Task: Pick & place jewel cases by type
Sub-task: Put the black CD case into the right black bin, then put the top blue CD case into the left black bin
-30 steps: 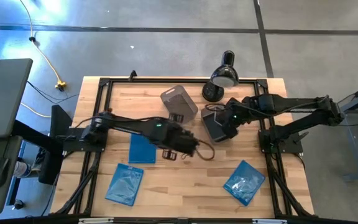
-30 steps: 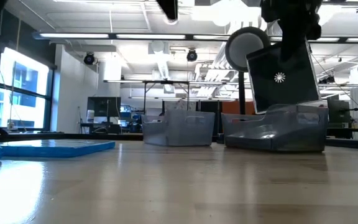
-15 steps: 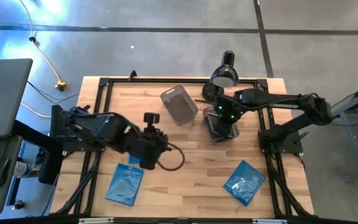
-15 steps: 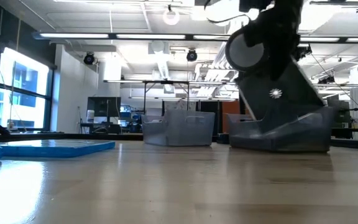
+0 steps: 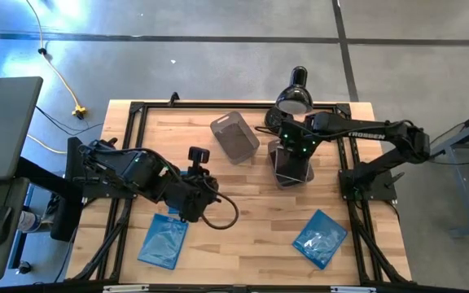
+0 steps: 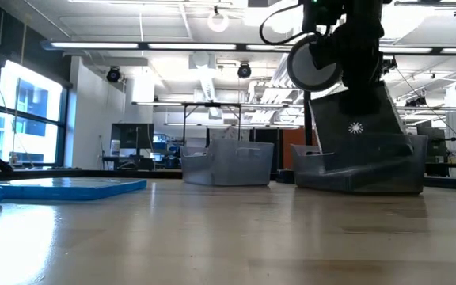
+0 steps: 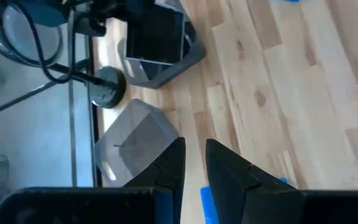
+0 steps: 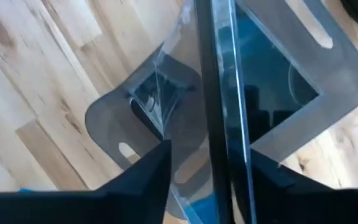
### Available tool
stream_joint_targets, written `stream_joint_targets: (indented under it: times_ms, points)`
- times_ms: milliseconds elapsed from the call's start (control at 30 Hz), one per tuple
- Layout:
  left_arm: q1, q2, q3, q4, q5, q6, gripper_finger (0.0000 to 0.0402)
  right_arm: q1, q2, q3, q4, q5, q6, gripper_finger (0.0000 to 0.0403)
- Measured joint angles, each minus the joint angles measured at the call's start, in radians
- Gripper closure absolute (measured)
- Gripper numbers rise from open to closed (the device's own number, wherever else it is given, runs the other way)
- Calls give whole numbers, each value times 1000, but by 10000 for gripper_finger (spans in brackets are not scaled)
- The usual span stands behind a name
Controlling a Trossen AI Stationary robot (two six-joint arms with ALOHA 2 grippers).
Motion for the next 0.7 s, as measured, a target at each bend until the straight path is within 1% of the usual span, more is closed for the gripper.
stream_joint_targets:
  times_ms: [100, 233, 300, 433, 567, 700]
  points:
    - [0, 0, 0, 0, -6, 0, 341, 0, 0, 20, -35, 67, -25, 230]
    - [0, 0, 0, 0, 6, 0, 341, -1, 0, 98, -84, 224, -60, 225]
    - [0, 0, 0, 0, 9, 0, 341, 0, 0, 154, -112, 273, -74, 225]
    - [0, 0, 0, 0, 10, -3, 341, 15, 0, 284, -140, 282, -79, 225]
    - [0, -2, 0, 0, 10, -5, 341, 57, -1, 400, -168, 285, -62, 224]
    - [-1, -22, 0, 0, 15, -36, 341, 113, -2, 445, -235, 333, 2, 224]
